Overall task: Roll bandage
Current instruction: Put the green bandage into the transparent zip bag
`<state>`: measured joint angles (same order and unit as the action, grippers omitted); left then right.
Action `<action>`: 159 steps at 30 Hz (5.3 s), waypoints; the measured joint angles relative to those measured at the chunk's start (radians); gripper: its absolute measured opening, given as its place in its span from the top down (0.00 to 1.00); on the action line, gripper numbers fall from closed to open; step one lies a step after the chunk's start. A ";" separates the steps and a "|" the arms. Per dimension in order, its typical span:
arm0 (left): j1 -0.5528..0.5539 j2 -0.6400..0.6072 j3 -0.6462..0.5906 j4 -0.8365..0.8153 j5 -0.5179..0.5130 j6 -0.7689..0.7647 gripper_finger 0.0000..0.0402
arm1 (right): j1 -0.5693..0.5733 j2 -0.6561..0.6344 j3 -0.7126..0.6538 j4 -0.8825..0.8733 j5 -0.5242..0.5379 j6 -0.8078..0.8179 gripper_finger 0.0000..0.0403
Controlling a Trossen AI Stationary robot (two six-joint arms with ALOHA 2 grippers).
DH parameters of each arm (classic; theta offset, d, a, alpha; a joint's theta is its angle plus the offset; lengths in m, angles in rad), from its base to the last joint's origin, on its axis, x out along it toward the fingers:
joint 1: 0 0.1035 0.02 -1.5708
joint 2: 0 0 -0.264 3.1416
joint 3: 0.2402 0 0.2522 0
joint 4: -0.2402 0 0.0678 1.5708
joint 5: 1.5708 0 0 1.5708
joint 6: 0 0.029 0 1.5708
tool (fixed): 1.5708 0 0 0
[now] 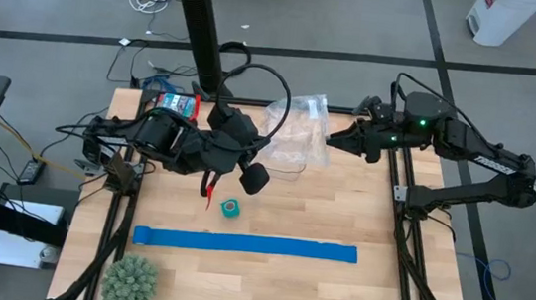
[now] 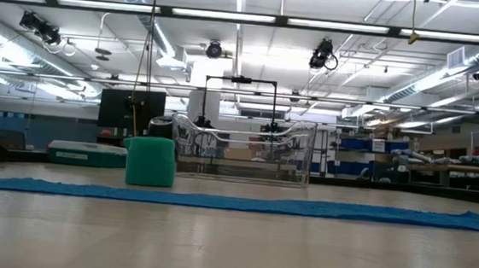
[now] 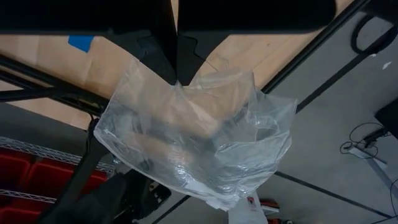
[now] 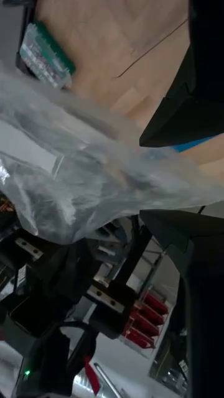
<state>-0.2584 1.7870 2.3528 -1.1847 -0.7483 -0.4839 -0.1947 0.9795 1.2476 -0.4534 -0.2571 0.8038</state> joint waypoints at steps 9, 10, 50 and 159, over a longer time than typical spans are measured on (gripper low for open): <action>0.000 0.000 -0.002 0.005 0.000 0.000 1.00 | 0.012 0.059 0.000 0.156 -0.034 0.011 0.58; 0.000 0.000 -0.002 0.004 0.001 0.000 1.00 | 0.011 0.061 0.000 0.156 -0.035 0.009 0.58; 0.091 0.015 0.001 0.111 0.352 -0.018 0.68 | 0.189 0.281 0.290 -0.666 -0.075 -0.523 1.00; 0.014 0.125 0.003 0.217 0.312 0.034 0.93 | 0.236 0.292 0.369 -0.649 0.043 -0.615 1.00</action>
<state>-0.2440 1.9125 2.3558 -0.9681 -0.4358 -0.4496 0.0417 1.2720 1.6169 -1.1027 -0.2141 0.1883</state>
